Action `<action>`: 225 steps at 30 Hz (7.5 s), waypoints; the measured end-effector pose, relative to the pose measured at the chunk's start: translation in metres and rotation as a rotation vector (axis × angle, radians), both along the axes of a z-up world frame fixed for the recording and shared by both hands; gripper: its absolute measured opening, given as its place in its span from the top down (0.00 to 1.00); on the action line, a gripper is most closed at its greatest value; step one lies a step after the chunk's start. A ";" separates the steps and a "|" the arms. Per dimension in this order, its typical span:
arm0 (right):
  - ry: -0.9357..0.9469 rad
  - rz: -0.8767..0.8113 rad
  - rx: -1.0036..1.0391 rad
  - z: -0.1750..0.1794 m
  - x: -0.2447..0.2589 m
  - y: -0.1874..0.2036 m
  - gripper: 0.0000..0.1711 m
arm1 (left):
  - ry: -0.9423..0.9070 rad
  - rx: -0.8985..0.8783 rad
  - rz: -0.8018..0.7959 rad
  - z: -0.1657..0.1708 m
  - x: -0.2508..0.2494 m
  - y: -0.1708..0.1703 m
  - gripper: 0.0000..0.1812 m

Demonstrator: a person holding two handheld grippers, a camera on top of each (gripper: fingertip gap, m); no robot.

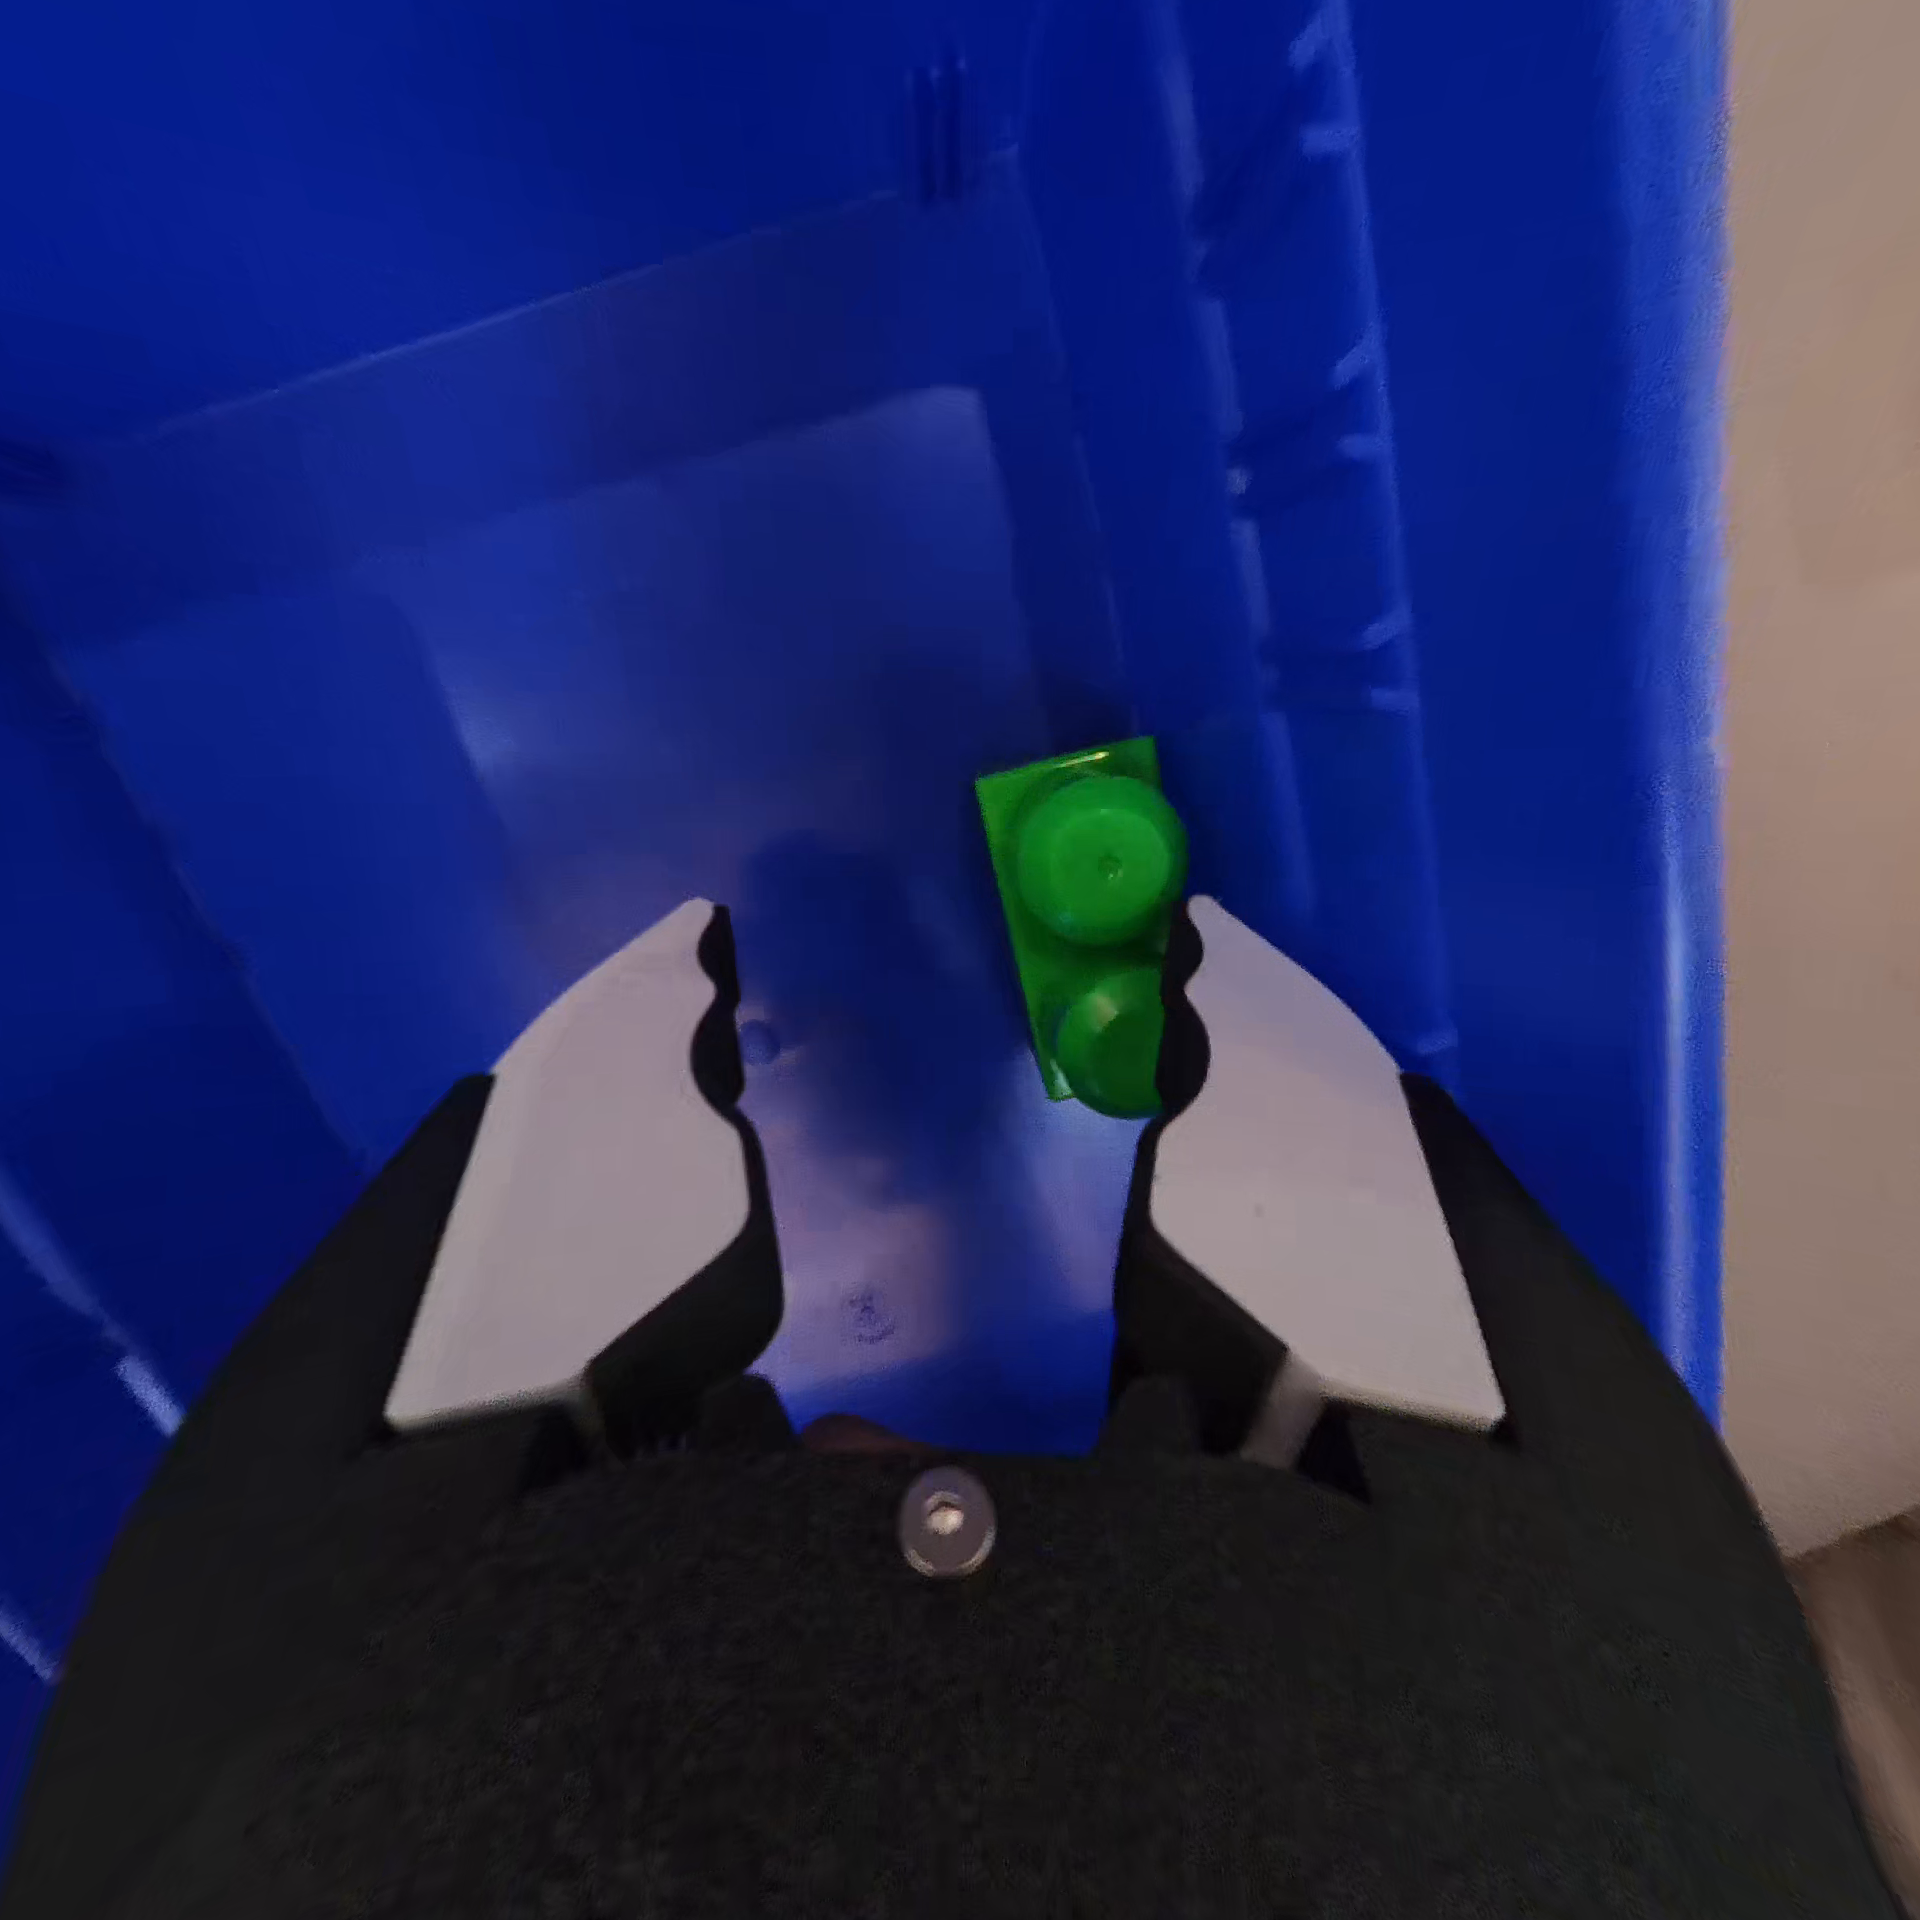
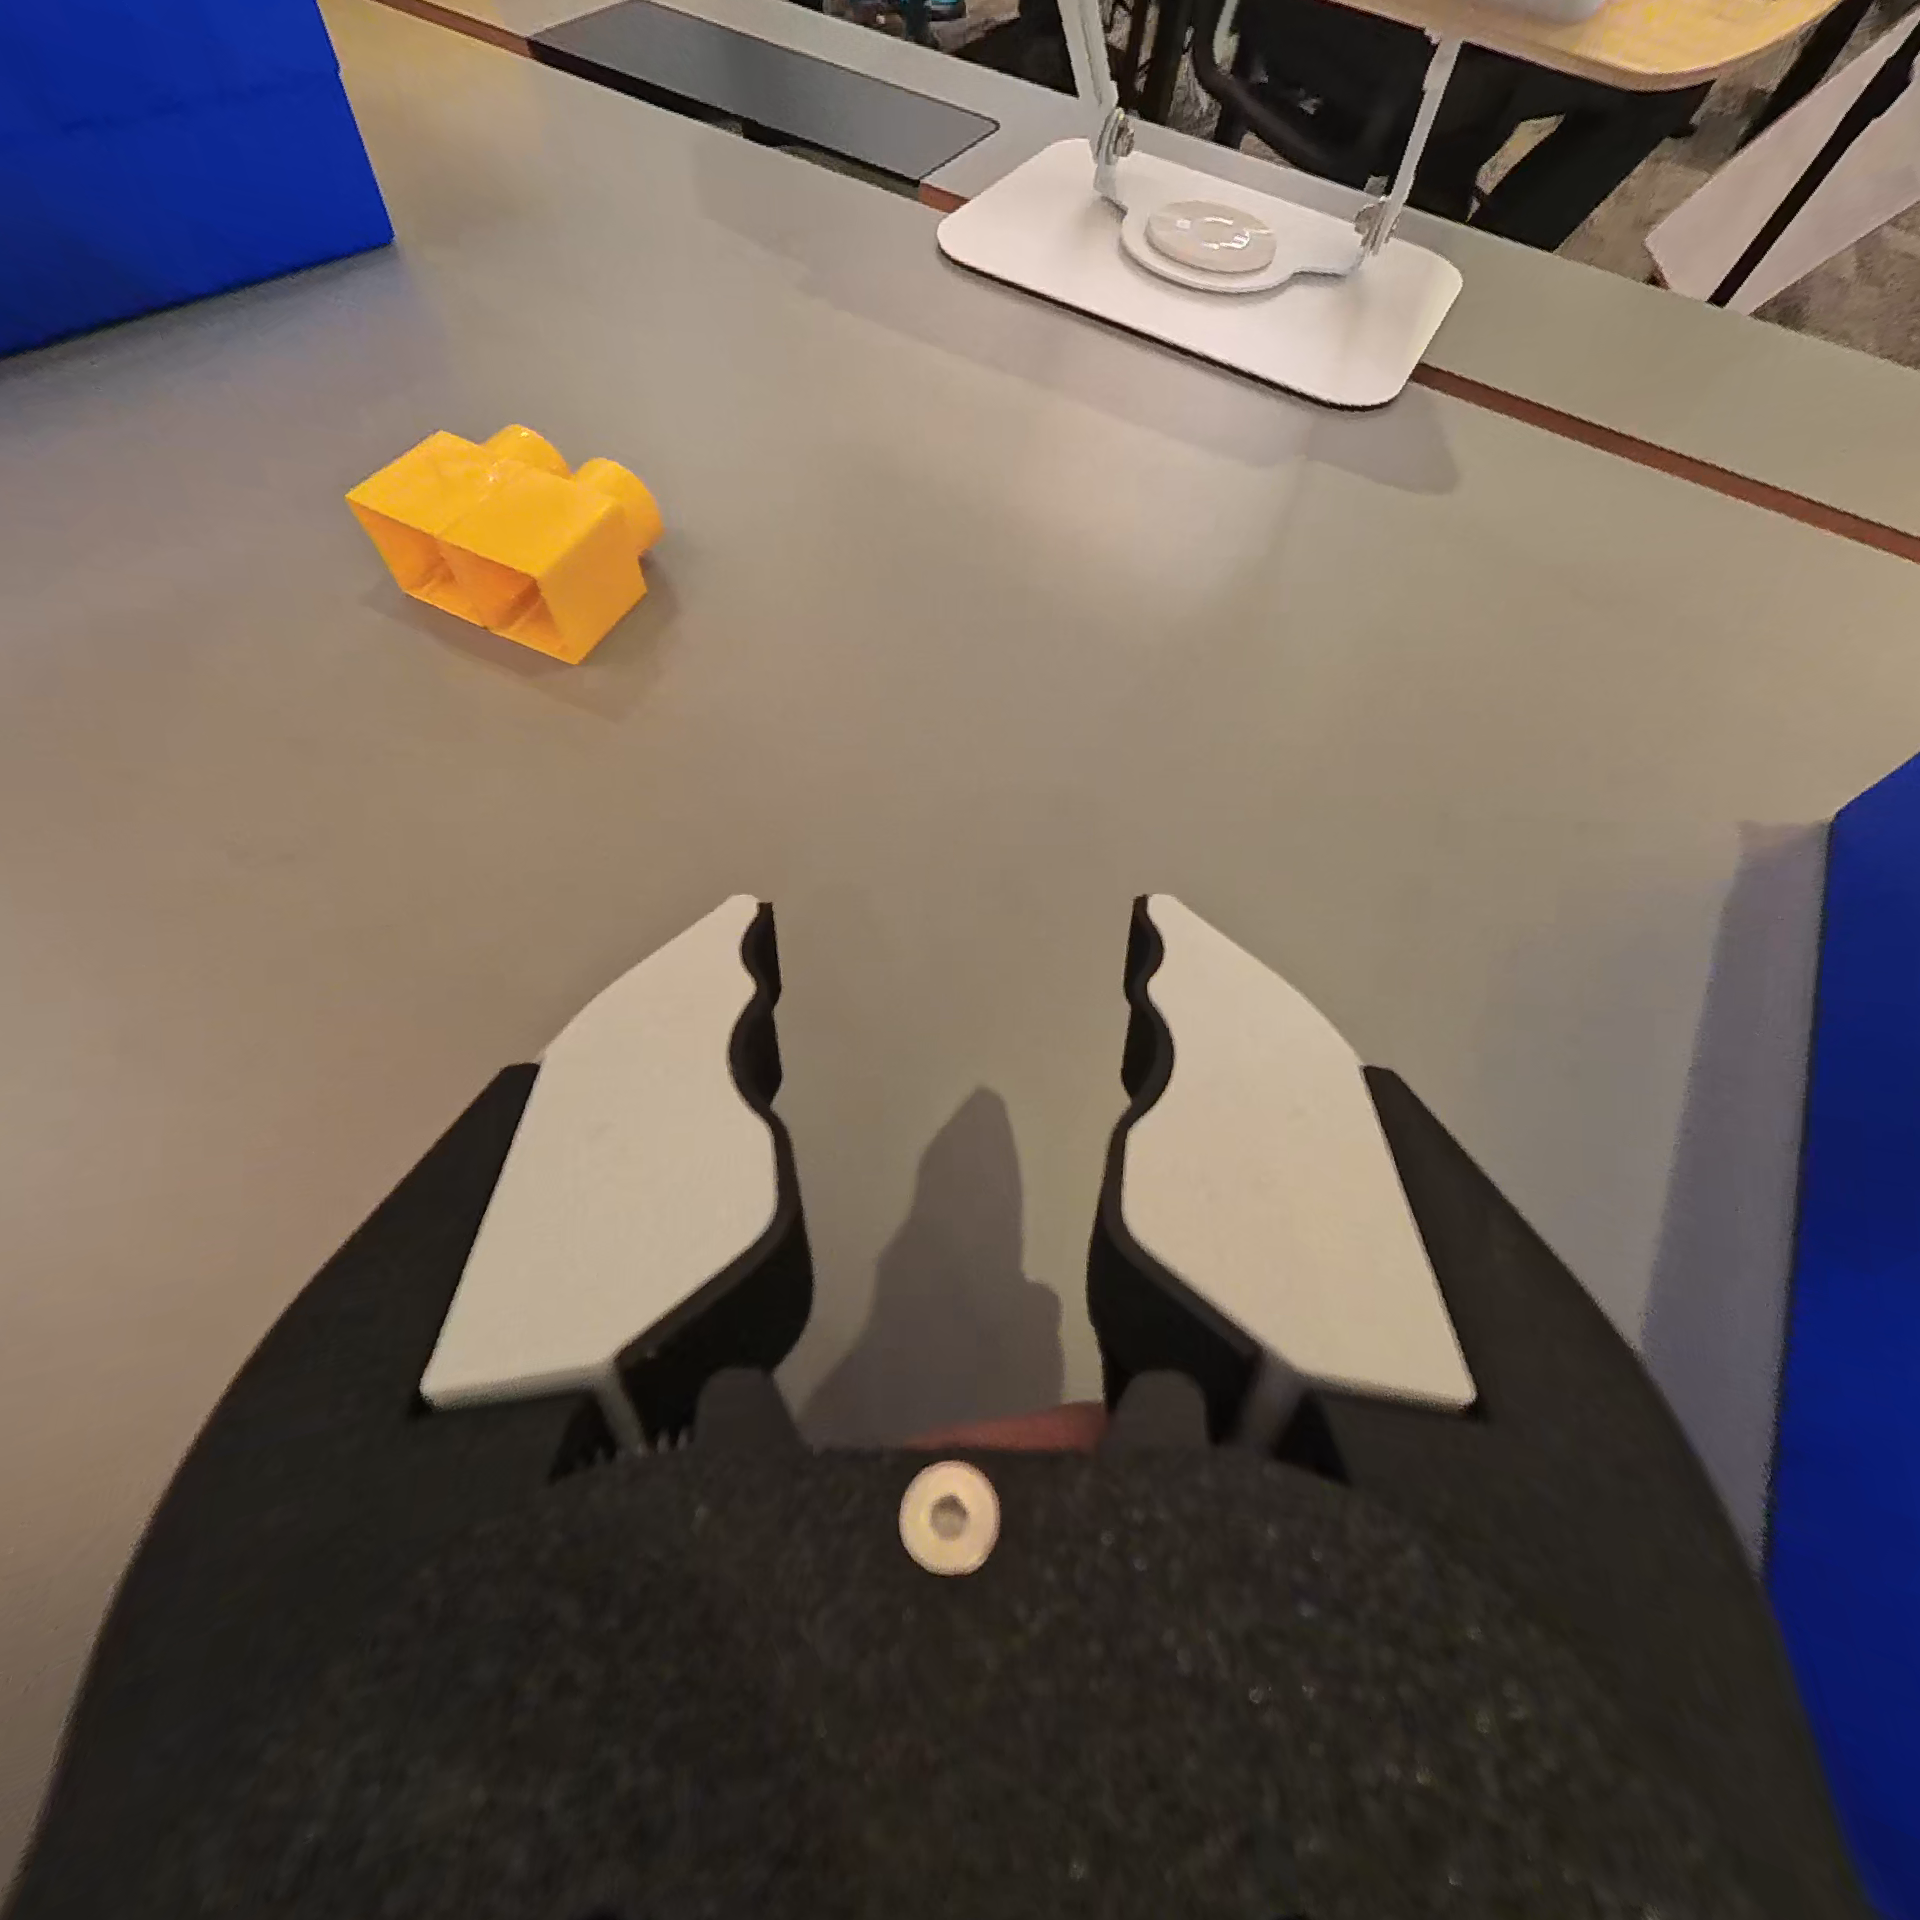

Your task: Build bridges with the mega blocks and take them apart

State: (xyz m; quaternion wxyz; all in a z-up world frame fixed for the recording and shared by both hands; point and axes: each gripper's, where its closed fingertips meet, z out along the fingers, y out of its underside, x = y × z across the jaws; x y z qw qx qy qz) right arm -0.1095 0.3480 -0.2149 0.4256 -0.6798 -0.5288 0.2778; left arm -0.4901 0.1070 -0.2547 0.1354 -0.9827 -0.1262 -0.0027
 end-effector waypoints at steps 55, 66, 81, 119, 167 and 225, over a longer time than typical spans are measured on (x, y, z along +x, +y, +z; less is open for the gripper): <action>0.137 0.081 0.022 0.021 0.022 -0.054 0.64 | 0.497 0.918 0.245 0.087 0.266 -0.064 0.83; 0.154 0.061 0.012 0.024 0.026 -0.049 0.64 | 0.369 0.826 0.117 0.081 0.269 -0.033 0.83; 0.189 0.047 -0.017 0.028 0.035 -0.040 0.65 | -0.015 0.323 -0.354 0.059 0.274 0.202 0.84; 0.194 0.047 -0.044 0.024 0.039 -0.035 0.65 | 0.272 0.958 0.263 0.095 0.267 0.079 0.66; 0.209 0.006 -0.083 0.020 0.053 -0.008 0.65 | 0.240 0.517 0.419 -0.004 0.231 0.135 0.59; 0.187 -0.001 -0.104 0.014 0.056 -0.003 0.65 | -0.065 0.386 -0.424 -0.014 0.245 0.146 0.56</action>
